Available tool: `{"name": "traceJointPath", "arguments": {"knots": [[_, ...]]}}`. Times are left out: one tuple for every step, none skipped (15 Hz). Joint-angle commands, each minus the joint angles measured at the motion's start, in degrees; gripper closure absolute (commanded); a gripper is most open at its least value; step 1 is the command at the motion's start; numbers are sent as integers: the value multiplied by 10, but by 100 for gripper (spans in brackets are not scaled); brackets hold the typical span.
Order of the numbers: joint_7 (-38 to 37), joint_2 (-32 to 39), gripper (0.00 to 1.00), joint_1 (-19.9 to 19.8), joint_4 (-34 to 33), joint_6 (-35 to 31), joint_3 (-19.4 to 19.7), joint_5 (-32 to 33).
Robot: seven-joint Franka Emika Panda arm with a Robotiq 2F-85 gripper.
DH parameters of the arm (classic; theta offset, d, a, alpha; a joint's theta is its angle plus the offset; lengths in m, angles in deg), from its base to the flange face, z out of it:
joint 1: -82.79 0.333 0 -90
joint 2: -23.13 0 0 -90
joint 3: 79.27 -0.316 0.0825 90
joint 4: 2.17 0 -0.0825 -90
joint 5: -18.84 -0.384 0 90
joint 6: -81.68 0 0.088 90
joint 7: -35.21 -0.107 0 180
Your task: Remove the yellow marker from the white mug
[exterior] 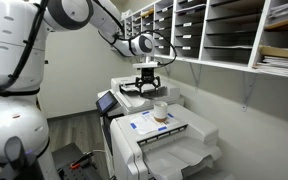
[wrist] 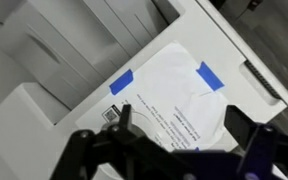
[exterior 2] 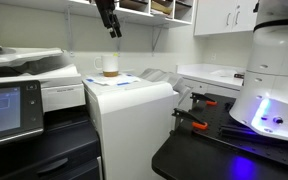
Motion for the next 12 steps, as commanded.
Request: {"name": "traceJointPath", "arguments": {"knots": [[68,34,0,-16,-44,6,-6,-3],[95,46,0,-21,-59,10,-7,-6],[117,58,8,-26,-75,15,-8,-8],[131,70,23,-29,-90,21,-8,-7],[148,86,28,-33,-111,34,-8,-10],[163,99,22,-37,-128,43,-9,-12],[173,112,20,-39,-143,47,-9,-9],[181,126,19,-40,-158,54,-10,-7],[188,140,17,-39,-173,62,-10,-3],[195,154,18,-40,-188,68,-11,-4],[199,167,18,-39,-203,73,-12,-2],[205,180,19,-40,-218,78,-14,-3]]}}
